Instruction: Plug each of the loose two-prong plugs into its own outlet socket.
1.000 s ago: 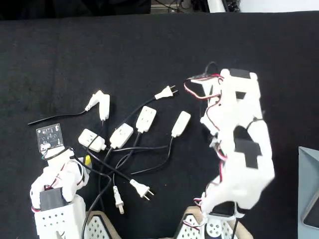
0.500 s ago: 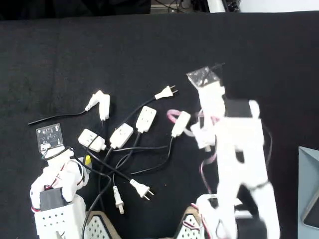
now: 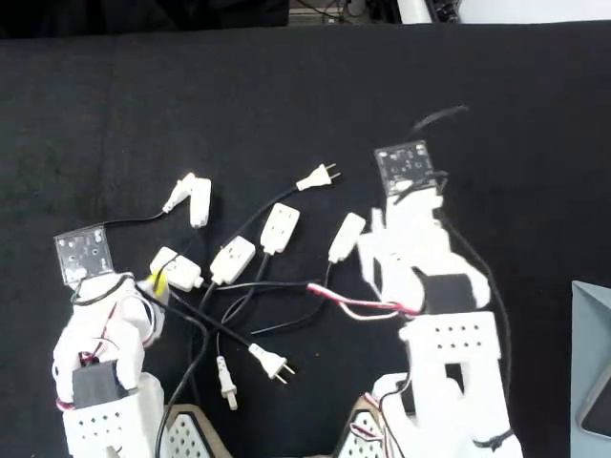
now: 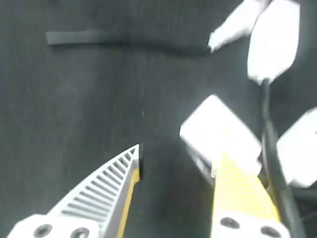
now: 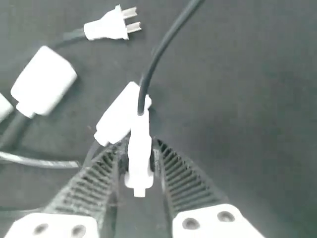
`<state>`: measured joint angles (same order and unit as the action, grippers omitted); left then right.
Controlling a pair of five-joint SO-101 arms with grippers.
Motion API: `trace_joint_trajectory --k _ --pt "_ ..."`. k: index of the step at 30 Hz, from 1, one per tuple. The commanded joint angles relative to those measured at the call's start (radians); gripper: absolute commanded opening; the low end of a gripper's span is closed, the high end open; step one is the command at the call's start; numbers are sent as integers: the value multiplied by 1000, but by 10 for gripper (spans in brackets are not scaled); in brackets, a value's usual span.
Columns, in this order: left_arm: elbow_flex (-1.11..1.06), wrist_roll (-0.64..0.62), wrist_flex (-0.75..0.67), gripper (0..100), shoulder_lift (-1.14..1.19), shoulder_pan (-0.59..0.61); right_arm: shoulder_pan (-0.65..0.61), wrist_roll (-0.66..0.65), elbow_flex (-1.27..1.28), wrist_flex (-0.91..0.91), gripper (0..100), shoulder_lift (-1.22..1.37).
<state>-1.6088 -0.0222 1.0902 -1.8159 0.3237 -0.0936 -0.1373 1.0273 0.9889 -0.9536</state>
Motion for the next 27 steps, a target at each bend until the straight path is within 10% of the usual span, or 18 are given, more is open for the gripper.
trace_joint_trajectory --k 1,13,27 --pt "45 2 -180 234 -6 -50 -95 64 27 -114 12 -24" --pt "7 2 -617 234 -6 -259 -292 123 82 -166 11 -162" --pt "38 2 -644 234 -8 -453 -605 87 159 -23 12 -671"
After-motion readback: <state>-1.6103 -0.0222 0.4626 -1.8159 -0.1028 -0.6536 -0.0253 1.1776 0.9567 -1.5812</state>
